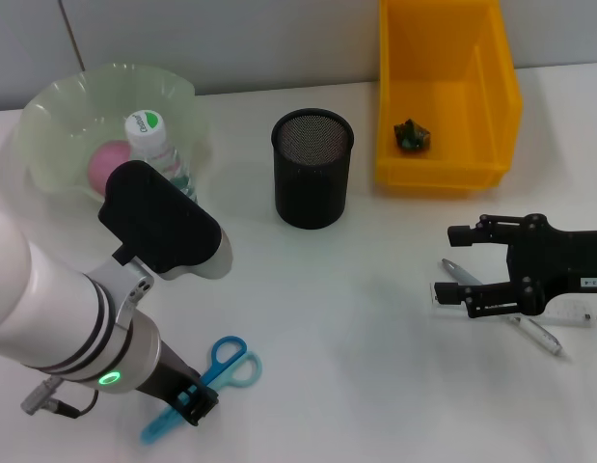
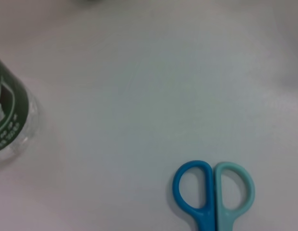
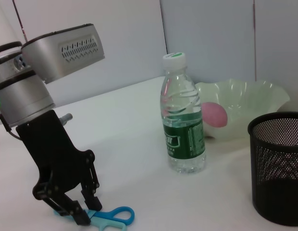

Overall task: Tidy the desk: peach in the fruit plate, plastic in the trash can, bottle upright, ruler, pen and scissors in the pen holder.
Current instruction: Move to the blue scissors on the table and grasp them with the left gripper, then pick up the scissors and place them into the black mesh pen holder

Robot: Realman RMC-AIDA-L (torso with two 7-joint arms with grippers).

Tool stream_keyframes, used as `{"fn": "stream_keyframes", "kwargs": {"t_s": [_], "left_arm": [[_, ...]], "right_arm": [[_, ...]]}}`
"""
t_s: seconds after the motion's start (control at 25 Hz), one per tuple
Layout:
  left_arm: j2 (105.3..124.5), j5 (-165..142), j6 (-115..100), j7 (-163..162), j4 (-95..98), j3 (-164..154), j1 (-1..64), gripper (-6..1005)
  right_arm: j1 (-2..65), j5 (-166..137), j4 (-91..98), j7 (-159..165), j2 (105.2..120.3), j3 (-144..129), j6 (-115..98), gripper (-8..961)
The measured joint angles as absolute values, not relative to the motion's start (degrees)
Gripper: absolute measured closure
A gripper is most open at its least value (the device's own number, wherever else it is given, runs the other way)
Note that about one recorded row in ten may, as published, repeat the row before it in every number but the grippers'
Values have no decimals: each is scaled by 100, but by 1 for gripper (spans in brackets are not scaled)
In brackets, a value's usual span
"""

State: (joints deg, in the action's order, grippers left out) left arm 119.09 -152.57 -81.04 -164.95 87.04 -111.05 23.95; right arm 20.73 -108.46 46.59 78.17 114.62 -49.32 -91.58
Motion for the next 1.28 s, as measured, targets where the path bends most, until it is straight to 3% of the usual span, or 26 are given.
{"fn": "stream_keyframes", "kwargs": {"t_s": [1.28], "left_arm": [[11874,-15304,-8205,-16334,9496,-10954,2594,768]], "right_arm": [[2057,-10855,4658,7813,11448,-4851,-9115,112]]}}
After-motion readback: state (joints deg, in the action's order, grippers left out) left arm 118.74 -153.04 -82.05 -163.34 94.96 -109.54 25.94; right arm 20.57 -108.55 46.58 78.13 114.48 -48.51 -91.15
